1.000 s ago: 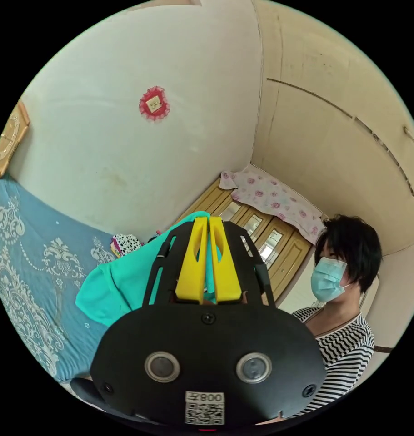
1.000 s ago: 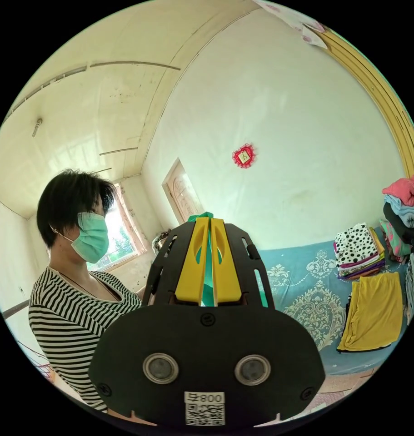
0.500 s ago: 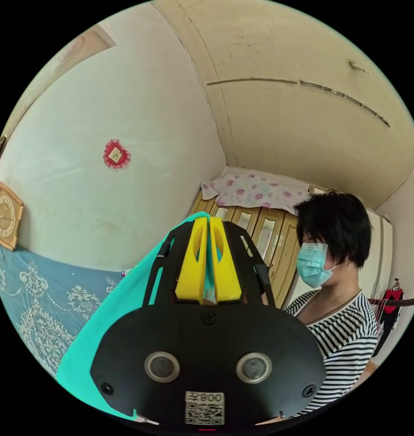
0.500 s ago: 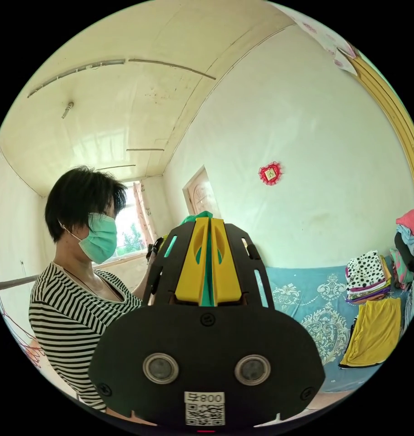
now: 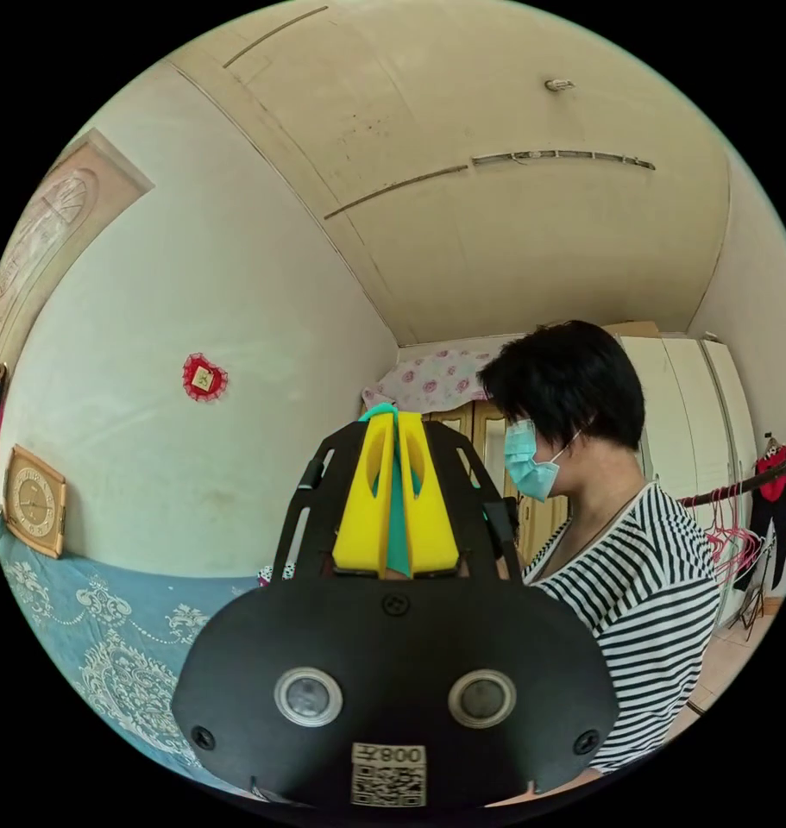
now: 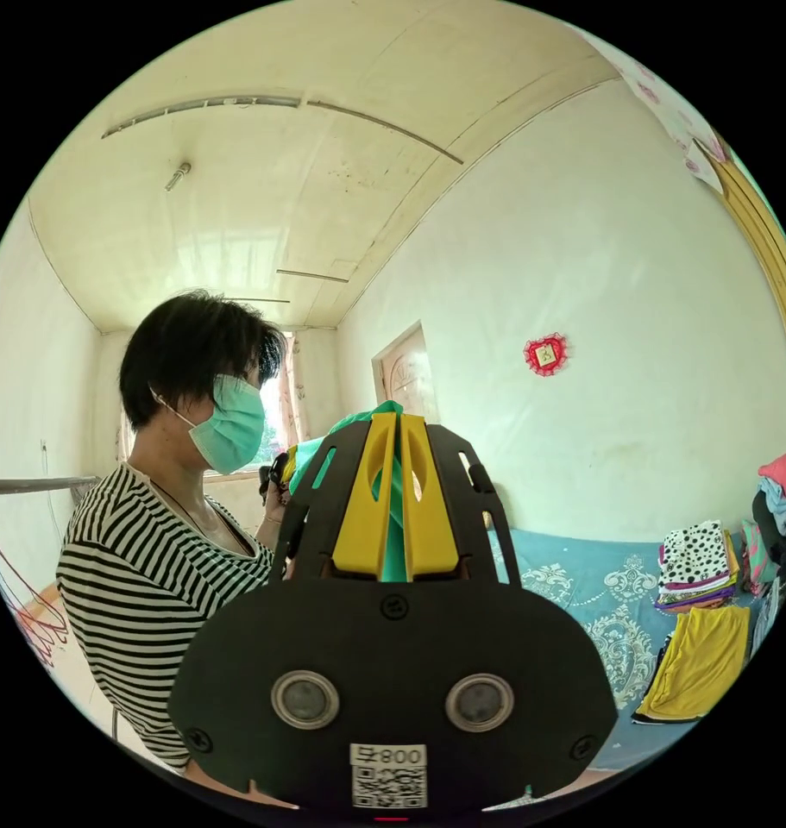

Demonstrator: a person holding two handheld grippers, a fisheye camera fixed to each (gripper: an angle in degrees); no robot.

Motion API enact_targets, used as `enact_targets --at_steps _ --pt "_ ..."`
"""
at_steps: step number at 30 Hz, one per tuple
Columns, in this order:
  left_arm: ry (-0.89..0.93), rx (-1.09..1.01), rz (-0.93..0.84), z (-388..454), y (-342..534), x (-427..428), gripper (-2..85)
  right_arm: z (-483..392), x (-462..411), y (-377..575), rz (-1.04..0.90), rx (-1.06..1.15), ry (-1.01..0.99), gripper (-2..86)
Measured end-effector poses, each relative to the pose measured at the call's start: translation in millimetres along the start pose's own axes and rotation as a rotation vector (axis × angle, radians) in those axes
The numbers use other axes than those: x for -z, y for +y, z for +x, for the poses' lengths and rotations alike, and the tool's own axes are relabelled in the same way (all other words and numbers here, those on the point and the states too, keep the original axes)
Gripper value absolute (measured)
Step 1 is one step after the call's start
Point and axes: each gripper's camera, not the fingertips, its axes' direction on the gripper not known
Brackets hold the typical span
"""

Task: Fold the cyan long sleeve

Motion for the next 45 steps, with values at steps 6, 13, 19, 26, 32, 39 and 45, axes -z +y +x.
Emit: enact_targets --at_steps 6,13,19,26,32,39,45 --pt "-0.028 -0.045 0.006 -5 -13 38 0.6 -10 -26 18 -0.027 0.027 0.012 0.4" --pt "-0.054 -0.054 -0.027 -48 -10 49 0.7 9 -73 41 -0.036 0.012 0.015 0.4" --pt "-0.1 -0.048 -0.061 -117 8 34 0.7 56 -133 62 -0.05 0.005 0.04 0.5" --pt "-0.19 0.114 -0.16 -278 68 -26 0.7 180 -239 109 -0.116 -0.104 0.061 0.4" --pt "-0.361 0.302 -0.324 -470 182 -103 0.9 343 -355 187 -0.263 -0.267 0.143 0.5" --pt "-0.637 0.7 -0.672 -716 431 -175 3.4 572 -511 361 -0.558 -0.617 0.288 0.5" --pt "-0.688 0.881 -0.739 -764 582 -149 6.8 672 -555 522 -0.76 -0.943 0.372 0.5"
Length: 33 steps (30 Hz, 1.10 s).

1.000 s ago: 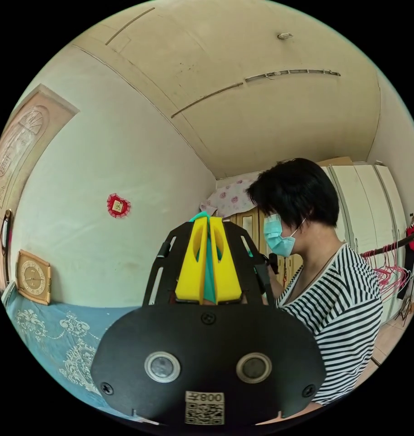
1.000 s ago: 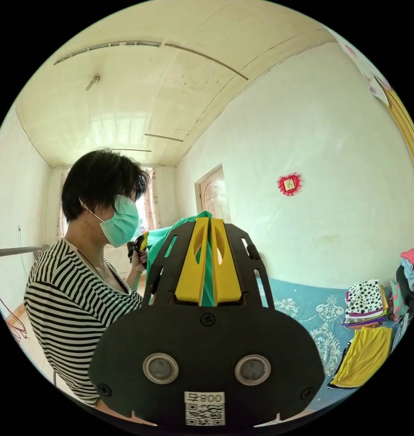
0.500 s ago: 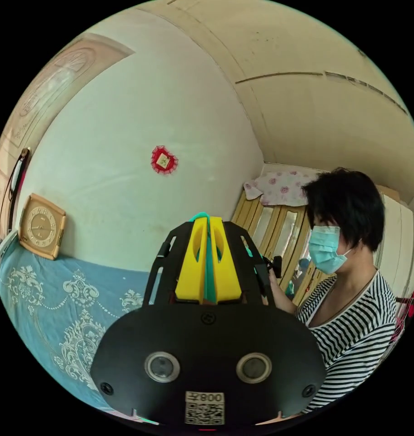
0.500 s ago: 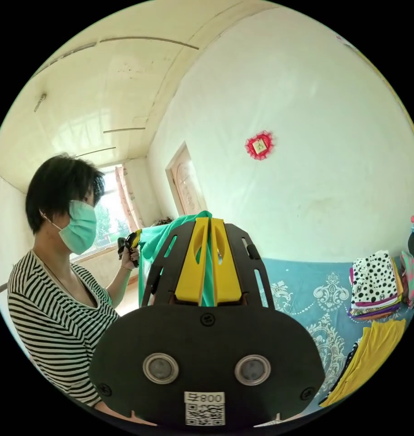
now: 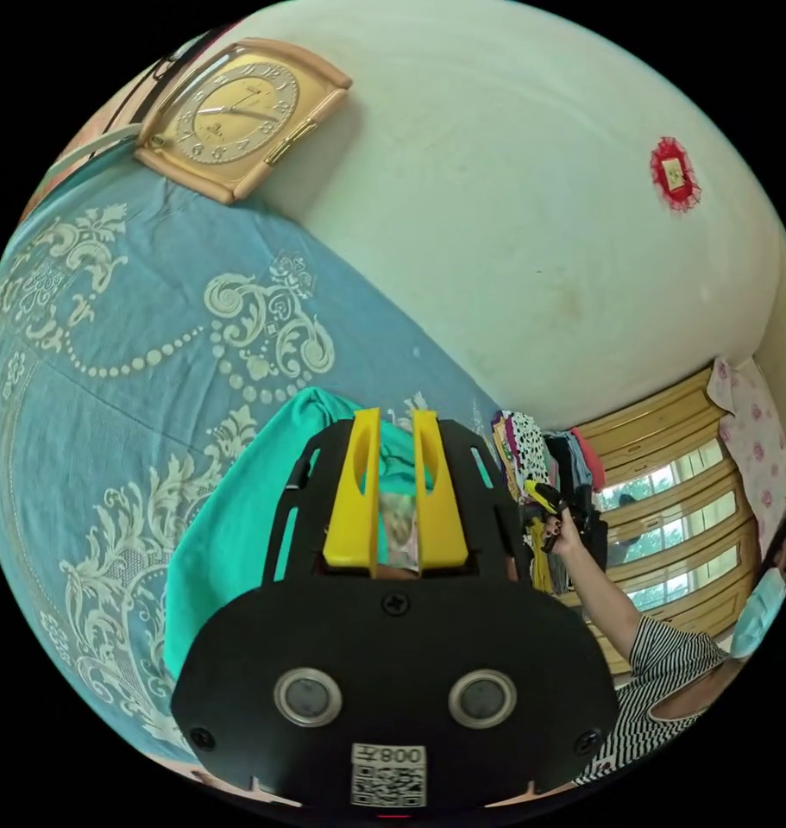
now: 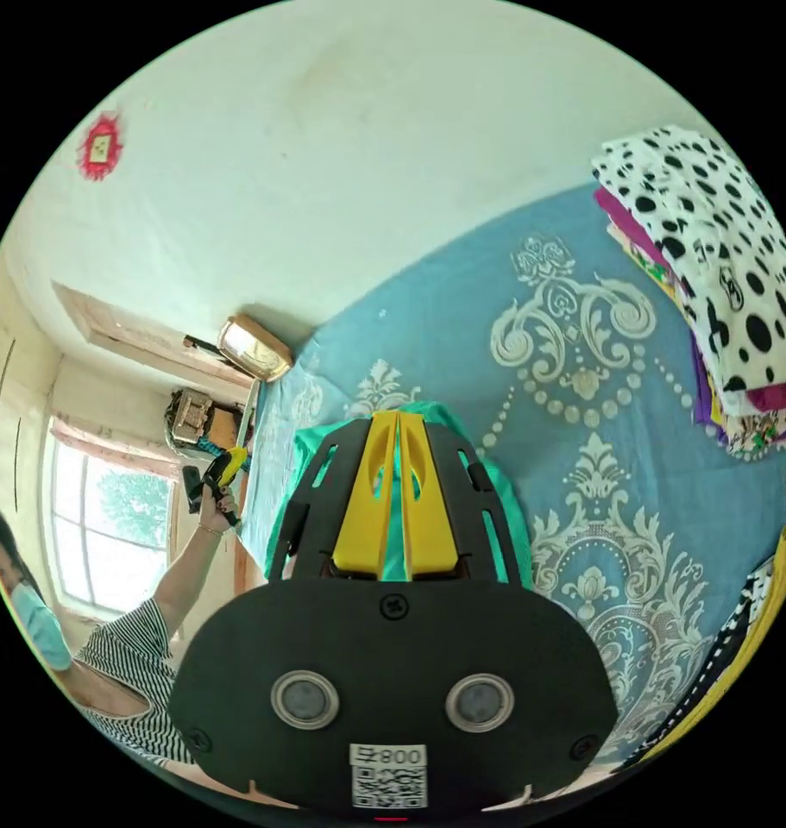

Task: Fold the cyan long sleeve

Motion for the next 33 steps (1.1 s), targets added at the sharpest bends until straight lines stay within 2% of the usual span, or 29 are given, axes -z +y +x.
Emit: enact_targets --at_steps 4,9,11,14,18,25,28,33 --pt "-0.095 -0.014 -0.048 -35 49 -5 8.0 34 -18 26 -0.003 0.029 -0.019 1.2" --pt "-0.332 0.03 -0.167 -75 148 6 10.9 58 -23 108 -0.056 0.04 0.036 4.5" --pt "-0.361 0.054 -0.203 -85 180 3 11.5 64 -25 138 -0.072 0.019 0.051 5.5" --pt "-0.35 0.085 -0.27 -97 221 -20 11.7 73 -34 181 -0.092 -0.031 0.064 6.5" --pt "-0.483 0.082 -0.401 -101 260 -70 9.3 83 -53 221 -0.105 -0.102 0.077 6.7" --pt "-0.53 0.052 -0.382 -91 303 -83 3.1 86 -83 259 -0.109 -0.145 0.114 7.4" --pt "-0.581 0.044 -0.317 -87 315 -61 2.4 79 -105 272 -0.154 -0.128 0.14 8.0" --pt "-0.704 0.086 -0.112 -89 336 -3 2.2 70 -150 293 -0.26 -0.115 0.258 6.9"
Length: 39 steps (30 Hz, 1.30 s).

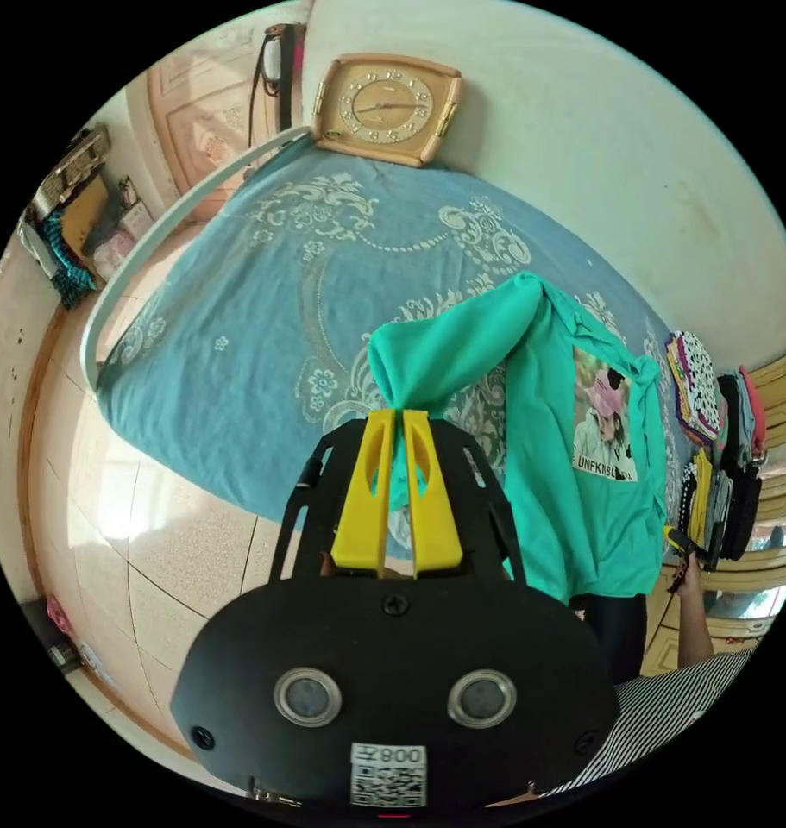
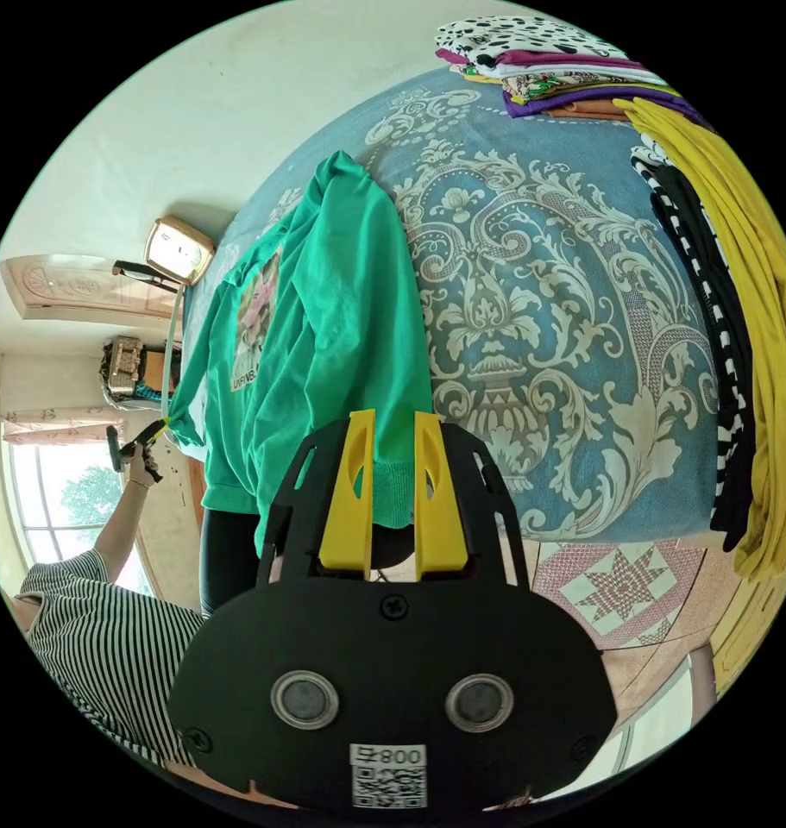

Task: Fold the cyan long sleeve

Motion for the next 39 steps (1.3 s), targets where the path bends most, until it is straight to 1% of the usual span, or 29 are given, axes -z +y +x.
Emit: enact_targets --at_steps 2,4,7,8,10,12,14,16,19,22,25,27,28,30,33,36,39 --pt "0.022 0.042 0.019 -11 15 1 2.2 -3 -12 4 -0.013 -0.014 0.042 4.9" --pt "0.064 0.055 0.031 -14 35 -3 2.2 -5 -19 7 -0.028 -0.021 0.035 3.0" --pt "0.118 0.01 -0.008 -6 70 -22 2.1 -11 -24 8 -0.081 -0.005 0.055 1.3" --pt "0.128 -0.011 -0.019 -1 83 -29 2.0 -18 -20 8 -0.091 0.019 0.098 1.0" --pt "0.139 -0.043 -0.024 5 103 -36 1.7 -31 -3 7 -0.076 0.064 0.198 0.7" --pt "0.181 -0.082 -0.026 10 127 -45 1.7 -44 32 7 -0.017 0.106 0.331 0.5" --pt "0.216 -0.103 -0.033 11 143 -51 1.8 -46 58 6 0.038 0.107 0.393 0.6" --pt "0.244 -0.119 -0.058 12 158 -61 2.3 -42 77 4 0.089 0.086 0.429 0.9" --pt "0.28 -0.142 -0.11 11 188 -79 3.5 -24 80 4 0.098 0.021 0.433 1.8" --pt "0.335 -0.139 -0.173 1 223 -98 6.1 -6 67 20 0.108 -0.052 0.392 3.8" --pt "0.431 -0.083 -0.222 -21 262 -115 8.1 6 48 52 0.131 -0.075 0.286 6.1" --pt "0.532 -0.008 -0.267 -42 296 -132 9.7 11 25 86 0.125 -0.068 0.087 7.1" --pt "0.553 0.012 -0.281 -47 305 -137 10.1 10 17 95 0.111 -0.059 0.038 7.2" --pt "0.651 0.103 -0.324 -67 340 -159 11.4 7 -22 124 0.002 -0.027 -0.073 7.7" --pt "0.784 0.204 -0.335 -86 376 -180 12.2 14 -59 154 -0.068 -0.051 -0.183 8.5" --pt "0.792 0.209 -0.365 -92 400 -194 12.5 28 -82 173 -0.117 -0.099 -0.298 9.3" --pt "0.828 0.221 -0.373 -96 418 -206 12.6 39 -90 189 -0.12 -0.124 -0.343 9.7"
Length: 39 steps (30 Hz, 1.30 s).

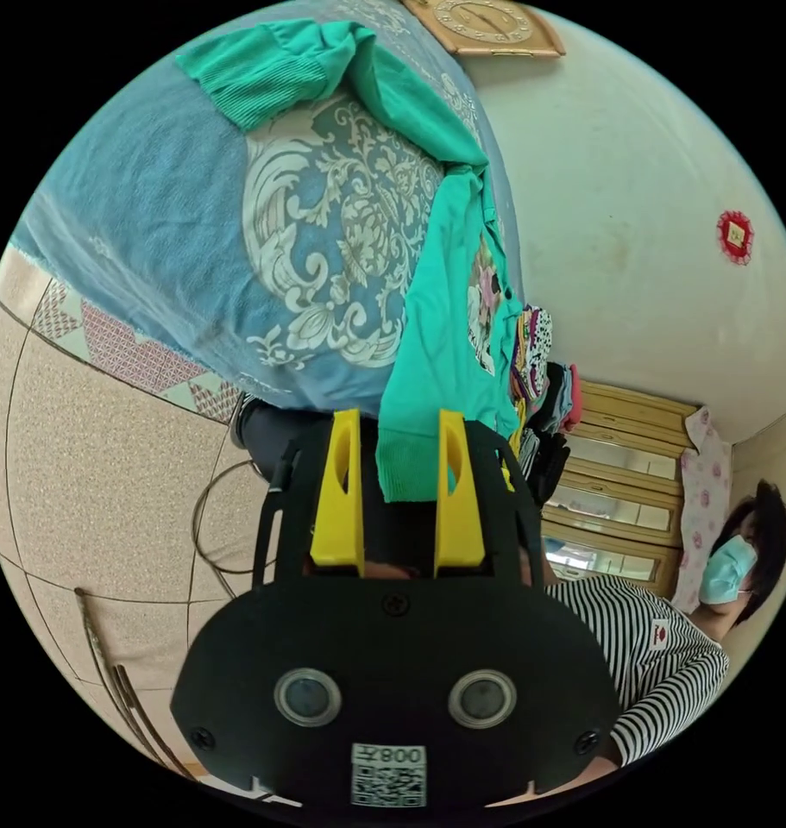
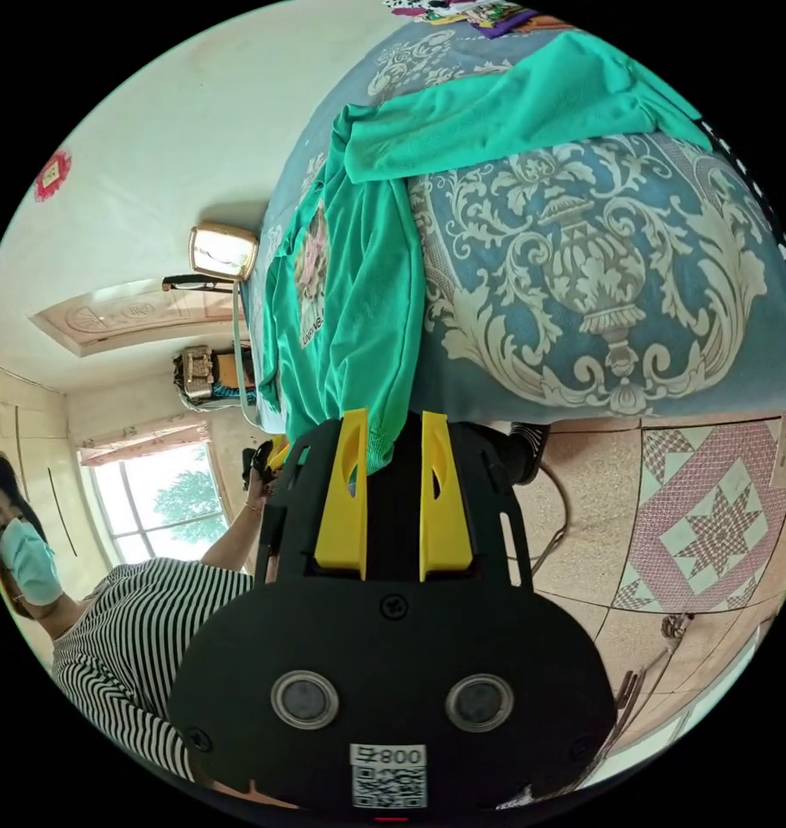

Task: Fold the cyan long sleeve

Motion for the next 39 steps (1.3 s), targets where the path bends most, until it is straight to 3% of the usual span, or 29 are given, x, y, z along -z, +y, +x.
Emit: enact_targets --at_steps 6,10,16,27,34,39 --pt "0.104 0.012 -0.034 -27 11 -21 11.3 28 -11 20 0.005 -0.04 -0.084 10.2" --pt "0.071 -0.009 -0.052 -29 14 -28 6.6 35 -23 22 -0.005 -0.043 -0.134 9.3" --pt "0.123 -0.066 -0.003 -21 19 -18 3.3 37 -32 14 -0.033 -0.008 -0.191 3.8" --pt "0.15 -0.245 0.114 33 17 34 2.7 4 29 10 -0.032 0.135 -0.223 1.4" --pt "0.059 -0.151 0.058 6 -3 -2 2.8 19 3 -3 -0.143 0.086 -0.072 1.4" --pt "0.04 -0.03 0.064 -15 -29 -40 3.9 53 -31 -26 -0.155 -0.059 -0.137 1.8"
